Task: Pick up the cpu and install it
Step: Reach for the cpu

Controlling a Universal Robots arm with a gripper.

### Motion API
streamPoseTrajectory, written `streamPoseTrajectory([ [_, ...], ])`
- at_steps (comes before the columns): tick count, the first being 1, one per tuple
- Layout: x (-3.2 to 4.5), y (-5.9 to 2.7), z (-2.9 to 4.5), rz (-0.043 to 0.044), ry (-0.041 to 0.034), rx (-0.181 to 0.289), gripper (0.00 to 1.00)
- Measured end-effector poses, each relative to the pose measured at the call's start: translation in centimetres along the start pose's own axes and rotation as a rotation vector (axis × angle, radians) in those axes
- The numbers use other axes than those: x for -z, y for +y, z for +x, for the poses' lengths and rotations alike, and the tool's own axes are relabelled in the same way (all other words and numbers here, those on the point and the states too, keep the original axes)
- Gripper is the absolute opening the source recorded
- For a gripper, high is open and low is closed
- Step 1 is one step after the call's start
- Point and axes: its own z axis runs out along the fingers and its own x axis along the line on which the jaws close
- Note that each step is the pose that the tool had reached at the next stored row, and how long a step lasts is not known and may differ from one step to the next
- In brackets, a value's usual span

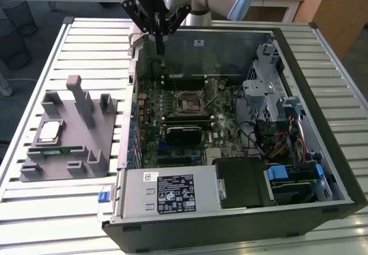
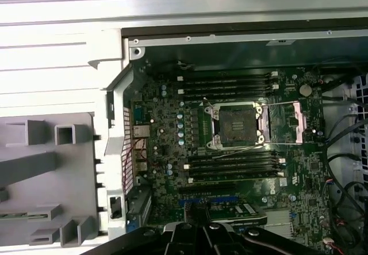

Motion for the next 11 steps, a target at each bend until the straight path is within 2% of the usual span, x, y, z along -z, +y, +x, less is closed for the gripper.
streamPoseTrajectory([
  [11,0.02,-0.07,0.97,0.0001,0.0001,0.0,0.11],
])
